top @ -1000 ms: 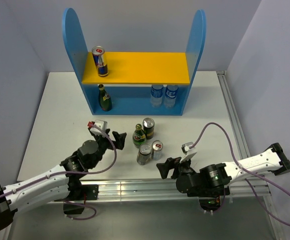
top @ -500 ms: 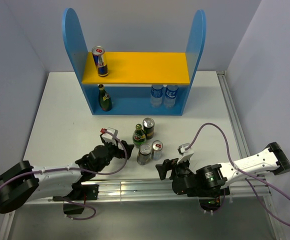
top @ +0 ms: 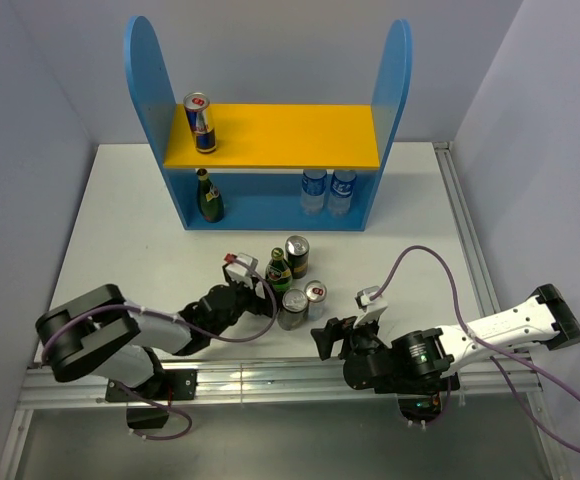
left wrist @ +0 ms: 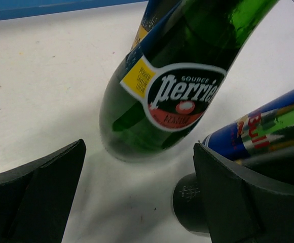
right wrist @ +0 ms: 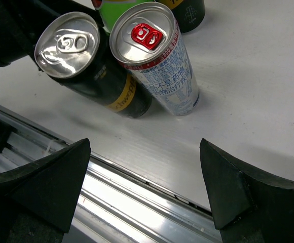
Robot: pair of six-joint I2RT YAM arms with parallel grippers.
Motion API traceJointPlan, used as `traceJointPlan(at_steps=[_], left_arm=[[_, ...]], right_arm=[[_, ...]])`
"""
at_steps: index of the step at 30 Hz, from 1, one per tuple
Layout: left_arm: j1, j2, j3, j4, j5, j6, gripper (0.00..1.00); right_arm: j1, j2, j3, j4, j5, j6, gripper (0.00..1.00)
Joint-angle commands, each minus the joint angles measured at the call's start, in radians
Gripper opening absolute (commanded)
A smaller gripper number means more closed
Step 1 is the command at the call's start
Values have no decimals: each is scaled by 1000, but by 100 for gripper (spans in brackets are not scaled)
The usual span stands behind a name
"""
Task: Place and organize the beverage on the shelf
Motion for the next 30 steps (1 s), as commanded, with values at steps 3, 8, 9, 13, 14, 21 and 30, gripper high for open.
traceJointPlan(at_steps=[3, 8, 9, 13, 14, 21, 30], left_arm=[[-11, 111, 84, 169, 4, 33, 92], [-12, 191, 127, 203, -39, 54, 91], [-12, 199, 134, 203, -51, 53, 91], [-12, 229, 152, 215, -79, 64, 84], [-12, 234, 155, 218, -90, 65, 79], [-12, 246, 164, 215, -125, 70, 26], [-12, 72, 112, 117, -211, 65, 0]], right_arm=[[8, -13, 31, -2, 52, 17, 95], [7, -14, 29, 1, 50, 15, 95], [8, -14, 29, 2, 50, 12, 95], [8, -14, 29, 5, 50, 11, 95], [8, -10, 29, 5, 50, 9, 95], [8, -6, 31, 5, 50, 9, 95], [10, -3, 31, 9, 49, 6, 95]])
